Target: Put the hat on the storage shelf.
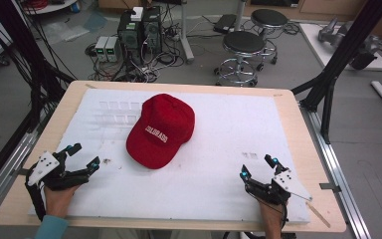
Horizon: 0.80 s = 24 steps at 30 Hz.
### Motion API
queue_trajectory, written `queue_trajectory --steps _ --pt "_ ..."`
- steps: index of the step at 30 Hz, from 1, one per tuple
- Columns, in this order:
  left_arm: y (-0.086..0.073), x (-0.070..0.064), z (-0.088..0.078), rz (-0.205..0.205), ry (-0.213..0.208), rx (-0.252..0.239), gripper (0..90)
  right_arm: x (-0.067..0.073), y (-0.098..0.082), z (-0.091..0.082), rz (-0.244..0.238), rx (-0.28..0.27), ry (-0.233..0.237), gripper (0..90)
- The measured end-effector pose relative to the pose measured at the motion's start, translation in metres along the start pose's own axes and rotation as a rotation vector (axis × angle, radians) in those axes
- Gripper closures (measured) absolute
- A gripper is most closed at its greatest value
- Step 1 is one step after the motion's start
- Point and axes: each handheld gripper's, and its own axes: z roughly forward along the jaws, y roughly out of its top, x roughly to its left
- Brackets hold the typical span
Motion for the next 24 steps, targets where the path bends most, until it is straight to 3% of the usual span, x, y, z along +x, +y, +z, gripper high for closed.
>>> queue_trajectory --steps 16,24 --pt "0.0002 -0.0010 0.0007 0.005 0.010 0.004 13.2 0.0017 0.0002 0.0006 -0.018 -0.001 -0.002 11.2" --pt "0.0002 -0.0007 0.0005 0.004 0.014 0.004 13.1 0.0001 0.0012 0.0023 0.000 0.019 0.000 11.2"
